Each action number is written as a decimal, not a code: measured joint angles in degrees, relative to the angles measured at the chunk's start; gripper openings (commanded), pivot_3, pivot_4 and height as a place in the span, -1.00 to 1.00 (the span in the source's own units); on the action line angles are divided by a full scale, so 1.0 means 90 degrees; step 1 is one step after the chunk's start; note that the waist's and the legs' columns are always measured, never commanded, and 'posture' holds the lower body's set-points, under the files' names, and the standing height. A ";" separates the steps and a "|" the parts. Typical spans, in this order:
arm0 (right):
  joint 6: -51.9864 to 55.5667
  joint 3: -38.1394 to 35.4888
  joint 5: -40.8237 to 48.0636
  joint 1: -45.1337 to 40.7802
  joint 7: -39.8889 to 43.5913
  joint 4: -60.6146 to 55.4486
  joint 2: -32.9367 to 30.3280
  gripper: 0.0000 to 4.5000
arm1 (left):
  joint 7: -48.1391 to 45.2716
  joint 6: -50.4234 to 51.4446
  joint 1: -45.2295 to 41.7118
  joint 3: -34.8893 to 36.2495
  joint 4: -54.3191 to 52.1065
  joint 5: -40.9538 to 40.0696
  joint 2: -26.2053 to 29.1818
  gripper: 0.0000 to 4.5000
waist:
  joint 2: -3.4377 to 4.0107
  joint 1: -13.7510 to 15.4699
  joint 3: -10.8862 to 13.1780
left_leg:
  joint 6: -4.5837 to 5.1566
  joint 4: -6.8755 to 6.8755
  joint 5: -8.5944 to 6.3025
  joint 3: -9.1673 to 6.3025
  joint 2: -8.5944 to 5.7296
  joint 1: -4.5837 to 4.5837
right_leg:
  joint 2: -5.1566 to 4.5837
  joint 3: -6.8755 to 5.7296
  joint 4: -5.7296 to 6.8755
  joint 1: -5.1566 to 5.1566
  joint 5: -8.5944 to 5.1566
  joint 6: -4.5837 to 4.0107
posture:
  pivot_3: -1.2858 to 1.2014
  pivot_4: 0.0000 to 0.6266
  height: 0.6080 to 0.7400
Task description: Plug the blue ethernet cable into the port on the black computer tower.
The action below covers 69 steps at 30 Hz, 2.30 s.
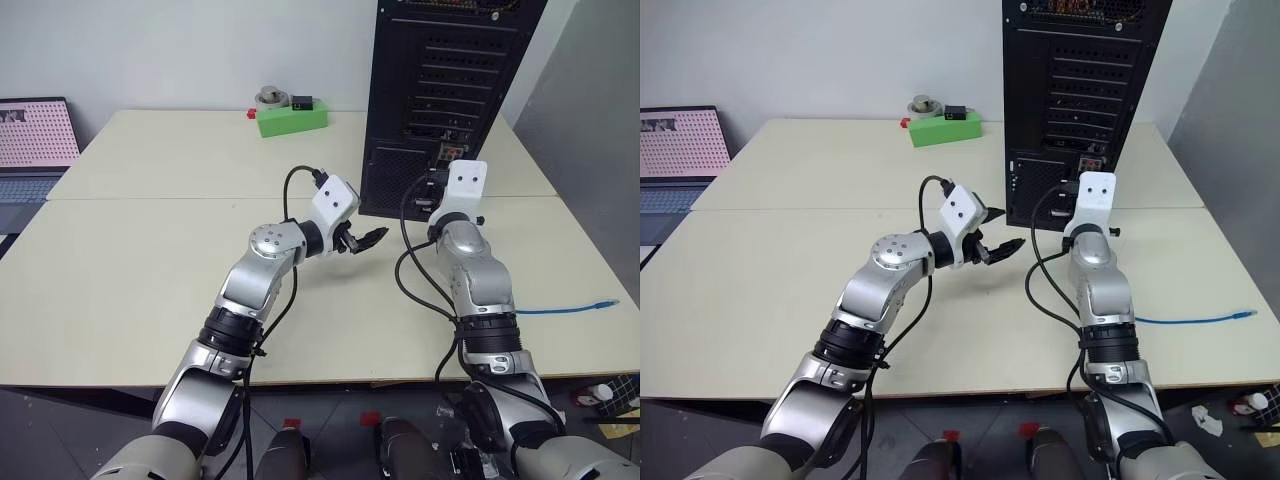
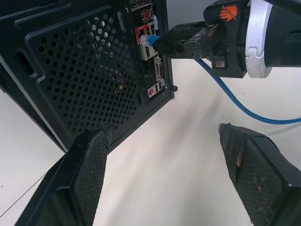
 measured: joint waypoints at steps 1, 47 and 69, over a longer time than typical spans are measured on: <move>0.0000 -0.0001 -0.0003 0.0000 0.0002 -0.0020 -0.0010 -1.00 | 0.0000 0.0000 0.0000 0.0000 0.0000 0.0000 0.0000 0.71 | 0.0000 0.0000 0.0000 | 0.0000 0.0000 0.0000 0.0000 0.0000 0.0000 | 0.0000 0.0000 0.0000 0.0000 0.0000 0.0000 | 0.03 -0.52 1.00; -0.0562 0.0250 -0.0300 -0.0190 0.0165 0.0722 -0.0229 -1.00 | 0.0055 0.0021 0.0006 0.0000 -0.0001 0.0006 -0.0042 0.71 | 0.0000 -0.0028 0.0000 | 0.0025 0.0006 0.0018 0.0010 -0.0001 0.0005 | 0.0005 0.0015 -0.0003 0.0000 0.0027 -0.0018 | 0.03 -0.52 1.00; -0.0328 0.0172 -0.0274 -0.0001 -0.0022 0.0237 -0.0144 -1.00 | 0.0123 0.0021 0.0012 0.0001 -0.0001 0.0009 -0.0040 0.71 | 0.0001 0.0001 0.0001 | 0.0025 -0.0012 0.0018 0.0016 0.0000 -0.0034 | 0.0004 0.0018 -0.0008 -0.0047 0.0031 -0.0010 | 0.03 -0.52 1.00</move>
